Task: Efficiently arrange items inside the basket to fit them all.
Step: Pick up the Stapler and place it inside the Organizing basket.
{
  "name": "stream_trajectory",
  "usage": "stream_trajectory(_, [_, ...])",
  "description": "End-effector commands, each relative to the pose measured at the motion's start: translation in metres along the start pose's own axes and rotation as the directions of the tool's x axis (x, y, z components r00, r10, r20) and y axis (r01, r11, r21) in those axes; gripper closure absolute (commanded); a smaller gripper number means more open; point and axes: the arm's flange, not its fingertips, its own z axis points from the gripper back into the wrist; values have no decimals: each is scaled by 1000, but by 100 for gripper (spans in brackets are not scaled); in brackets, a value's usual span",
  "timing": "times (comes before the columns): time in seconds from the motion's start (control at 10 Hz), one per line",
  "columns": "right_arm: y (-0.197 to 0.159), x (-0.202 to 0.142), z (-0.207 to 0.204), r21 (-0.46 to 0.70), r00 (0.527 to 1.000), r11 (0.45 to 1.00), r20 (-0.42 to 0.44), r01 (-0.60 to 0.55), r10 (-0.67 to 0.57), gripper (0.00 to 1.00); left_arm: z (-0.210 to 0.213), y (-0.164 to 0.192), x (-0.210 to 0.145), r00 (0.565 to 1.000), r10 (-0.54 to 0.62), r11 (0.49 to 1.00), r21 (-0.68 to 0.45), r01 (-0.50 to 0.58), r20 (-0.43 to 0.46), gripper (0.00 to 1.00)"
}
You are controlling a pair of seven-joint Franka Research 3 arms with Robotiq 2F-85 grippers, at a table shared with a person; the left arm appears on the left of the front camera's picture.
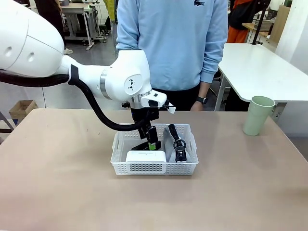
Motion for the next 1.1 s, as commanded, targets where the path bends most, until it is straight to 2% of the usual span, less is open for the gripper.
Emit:
stream_trajectory(0.0, [1, 2, 1, 29, 1000, 999, 12, -24, 24, 0, 7, -5, -2, 1000, 14, 1000, 19, -14, -18, 0])
stream_trajectory(0.5, [1, 2, 1, 29, 1000, 999, 12, -24, 24, 0, 10, -5, -4, 1000, 8, 1000, 16, -7, -27, 0])
stream_trajectory(0.7, [1, 2, 1, 29, 1000, 999, 12, -24, 24, 0, 55, -4, -36, 1000, 2, 1000, -13, -2, 22, 0])
stream_trajectory(1.0, [1, 2, 1, 29, 1000, 999, 12, -24, 24, 0, 145, -1, -126, 978, 137, 969, -224, -100, 155, 0])
